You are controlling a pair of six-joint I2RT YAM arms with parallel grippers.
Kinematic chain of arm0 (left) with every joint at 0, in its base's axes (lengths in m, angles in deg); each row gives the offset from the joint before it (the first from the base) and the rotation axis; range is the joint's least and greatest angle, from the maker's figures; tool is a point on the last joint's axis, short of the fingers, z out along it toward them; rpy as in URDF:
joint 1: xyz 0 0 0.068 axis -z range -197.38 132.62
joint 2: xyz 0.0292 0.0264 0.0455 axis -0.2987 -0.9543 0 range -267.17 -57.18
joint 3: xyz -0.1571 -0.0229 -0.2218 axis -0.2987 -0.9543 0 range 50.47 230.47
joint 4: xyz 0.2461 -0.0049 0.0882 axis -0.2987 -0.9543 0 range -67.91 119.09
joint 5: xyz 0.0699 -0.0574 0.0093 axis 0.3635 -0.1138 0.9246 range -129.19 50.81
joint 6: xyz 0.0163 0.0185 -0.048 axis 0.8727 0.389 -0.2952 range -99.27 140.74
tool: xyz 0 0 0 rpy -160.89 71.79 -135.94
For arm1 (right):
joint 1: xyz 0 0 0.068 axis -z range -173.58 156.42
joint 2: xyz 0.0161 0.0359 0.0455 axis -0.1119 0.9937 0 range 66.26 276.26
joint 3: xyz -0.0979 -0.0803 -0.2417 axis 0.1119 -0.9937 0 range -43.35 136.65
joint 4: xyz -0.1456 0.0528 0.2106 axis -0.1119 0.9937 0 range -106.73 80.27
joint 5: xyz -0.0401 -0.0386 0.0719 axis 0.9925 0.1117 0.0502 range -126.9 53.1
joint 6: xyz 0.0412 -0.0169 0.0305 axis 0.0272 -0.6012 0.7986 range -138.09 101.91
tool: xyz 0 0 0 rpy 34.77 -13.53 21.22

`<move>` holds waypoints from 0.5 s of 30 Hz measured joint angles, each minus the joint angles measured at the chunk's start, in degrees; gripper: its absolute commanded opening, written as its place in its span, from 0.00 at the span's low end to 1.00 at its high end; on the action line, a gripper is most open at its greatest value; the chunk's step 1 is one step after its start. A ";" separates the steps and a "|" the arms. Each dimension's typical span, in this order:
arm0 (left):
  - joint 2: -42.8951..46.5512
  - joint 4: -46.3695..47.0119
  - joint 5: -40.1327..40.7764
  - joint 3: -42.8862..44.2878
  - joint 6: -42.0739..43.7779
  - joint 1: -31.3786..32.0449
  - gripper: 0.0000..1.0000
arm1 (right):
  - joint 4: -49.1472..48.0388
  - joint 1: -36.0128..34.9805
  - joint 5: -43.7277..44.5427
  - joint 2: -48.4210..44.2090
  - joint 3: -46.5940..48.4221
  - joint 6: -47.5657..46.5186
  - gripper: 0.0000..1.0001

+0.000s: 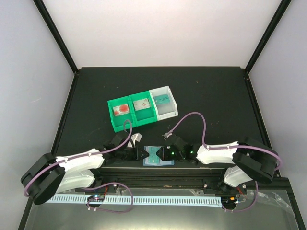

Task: Take the credit cards out of the card holder

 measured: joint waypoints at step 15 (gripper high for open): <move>-6.32 1.99 2.62 -0.22 3.89 0.04 0.02 | -3.32 0.00 -0.22 3.06 -0.48 0.13 0.23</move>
